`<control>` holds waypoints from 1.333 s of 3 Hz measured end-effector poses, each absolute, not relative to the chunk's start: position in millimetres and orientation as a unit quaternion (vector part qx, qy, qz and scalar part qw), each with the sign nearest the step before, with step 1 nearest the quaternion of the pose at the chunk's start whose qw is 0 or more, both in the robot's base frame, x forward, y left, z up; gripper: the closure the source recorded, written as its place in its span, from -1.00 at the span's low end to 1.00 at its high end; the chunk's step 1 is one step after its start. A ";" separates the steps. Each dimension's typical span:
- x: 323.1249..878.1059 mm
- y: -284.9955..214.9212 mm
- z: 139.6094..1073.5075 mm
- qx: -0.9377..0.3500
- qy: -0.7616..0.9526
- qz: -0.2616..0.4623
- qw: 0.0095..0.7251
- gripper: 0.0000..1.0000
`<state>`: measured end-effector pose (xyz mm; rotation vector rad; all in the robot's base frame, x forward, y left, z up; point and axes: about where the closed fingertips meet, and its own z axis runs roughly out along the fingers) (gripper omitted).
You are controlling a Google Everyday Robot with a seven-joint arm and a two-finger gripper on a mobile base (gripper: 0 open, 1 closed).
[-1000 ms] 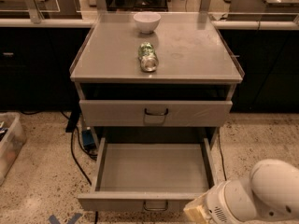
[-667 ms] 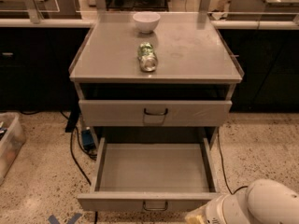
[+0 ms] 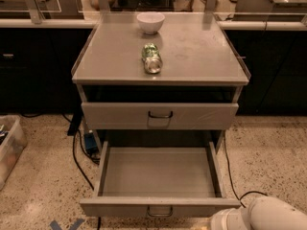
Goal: Close middle drawer
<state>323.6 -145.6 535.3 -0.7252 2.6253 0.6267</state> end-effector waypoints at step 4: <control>388.5 -146.8 456.6 -0.224 0.936 0.173 0.211 1.00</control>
Offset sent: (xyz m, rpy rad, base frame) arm 0.0651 -0.0209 -0.0886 -0.1131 -0.0946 -0.1840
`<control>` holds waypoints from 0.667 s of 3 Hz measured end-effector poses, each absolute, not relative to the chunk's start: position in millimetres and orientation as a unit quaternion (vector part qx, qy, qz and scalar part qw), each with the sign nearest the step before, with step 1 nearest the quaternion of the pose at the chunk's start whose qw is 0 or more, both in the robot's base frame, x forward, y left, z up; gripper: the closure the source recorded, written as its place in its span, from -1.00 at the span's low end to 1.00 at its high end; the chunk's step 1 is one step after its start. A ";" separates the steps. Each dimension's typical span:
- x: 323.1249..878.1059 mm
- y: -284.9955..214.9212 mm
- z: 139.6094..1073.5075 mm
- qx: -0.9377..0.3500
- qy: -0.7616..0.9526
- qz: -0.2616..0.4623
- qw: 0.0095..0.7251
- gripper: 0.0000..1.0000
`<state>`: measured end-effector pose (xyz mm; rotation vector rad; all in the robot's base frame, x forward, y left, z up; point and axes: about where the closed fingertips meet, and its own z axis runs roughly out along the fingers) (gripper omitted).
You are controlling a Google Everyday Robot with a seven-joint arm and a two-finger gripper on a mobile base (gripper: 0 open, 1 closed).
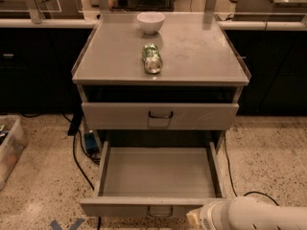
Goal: Close middle drawer
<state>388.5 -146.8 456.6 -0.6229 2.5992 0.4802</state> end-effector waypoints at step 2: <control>422.4 -141.4 440.7 -0.213 0.935 0.166 0.229 1.00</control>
Offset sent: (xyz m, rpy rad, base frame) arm 0.0140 -0.0037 -0.0106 -0.0188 -0.0147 -0.0425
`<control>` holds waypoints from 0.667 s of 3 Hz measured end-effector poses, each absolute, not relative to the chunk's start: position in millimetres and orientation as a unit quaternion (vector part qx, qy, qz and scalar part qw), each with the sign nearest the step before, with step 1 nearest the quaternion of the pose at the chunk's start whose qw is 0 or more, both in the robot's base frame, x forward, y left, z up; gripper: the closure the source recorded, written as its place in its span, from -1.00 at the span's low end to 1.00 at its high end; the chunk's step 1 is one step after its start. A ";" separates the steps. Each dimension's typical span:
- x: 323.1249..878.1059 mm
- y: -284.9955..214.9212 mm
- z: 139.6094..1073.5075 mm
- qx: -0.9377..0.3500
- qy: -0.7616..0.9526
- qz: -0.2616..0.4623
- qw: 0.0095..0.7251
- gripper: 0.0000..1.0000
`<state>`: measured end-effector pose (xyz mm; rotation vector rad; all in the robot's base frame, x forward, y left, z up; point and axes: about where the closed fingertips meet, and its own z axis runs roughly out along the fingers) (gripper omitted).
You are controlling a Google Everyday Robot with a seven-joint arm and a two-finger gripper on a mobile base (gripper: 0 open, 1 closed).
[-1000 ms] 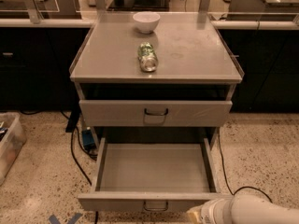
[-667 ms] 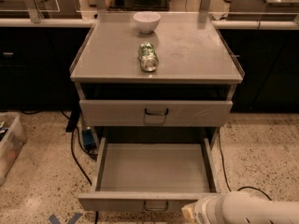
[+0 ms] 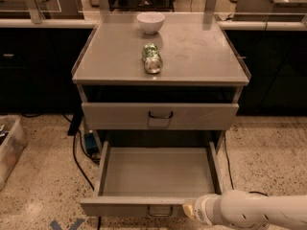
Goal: Close middle drawer
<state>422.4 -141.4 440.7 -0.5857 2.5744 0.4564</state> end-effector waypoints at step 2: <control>447.6 -137.8 439.0 -0.207 0.933 0.160 0.247 1.00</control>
Offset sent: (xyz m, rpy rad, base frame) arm 0.0550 0.0086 -0.0112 -0.0160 -0.0833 -0.0241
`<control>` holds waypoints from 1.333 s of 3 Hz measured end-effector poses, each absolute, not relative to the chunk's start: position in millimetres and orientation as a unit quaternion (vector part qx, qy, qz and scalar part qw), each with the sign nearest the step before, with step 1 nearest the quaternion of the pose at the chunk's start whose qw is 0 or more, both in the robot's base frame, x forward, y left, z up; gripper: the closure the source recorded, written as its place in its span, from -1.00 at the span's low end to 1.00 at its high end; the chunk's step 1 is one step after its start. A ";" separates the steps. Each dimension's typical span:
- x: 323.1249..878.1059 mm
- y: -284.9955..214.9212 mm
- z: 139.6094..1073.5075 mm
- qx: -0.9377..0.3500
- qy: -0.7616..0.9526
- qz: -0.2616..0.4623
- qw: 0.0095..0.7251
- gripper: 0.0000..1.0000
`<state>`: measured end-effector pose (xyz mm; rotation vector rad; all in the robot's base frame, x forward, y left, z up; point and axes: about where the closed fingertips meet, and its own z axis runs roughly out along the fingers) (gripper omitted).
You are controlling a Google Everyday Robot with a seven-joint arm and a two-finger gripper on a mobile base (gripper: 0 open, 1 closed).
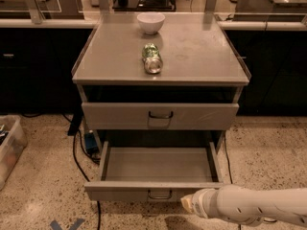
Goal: Close middle drawer
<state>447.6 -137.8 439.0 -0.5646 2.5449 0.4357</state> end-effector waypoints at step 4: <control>493.3 -151.0 430.0 -0.151 0.921 0.215 0.289 1.00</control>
Offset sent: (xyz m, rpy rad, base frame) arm 0.0051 -0.0078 0.0008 0.0037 -0.0129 -0.0427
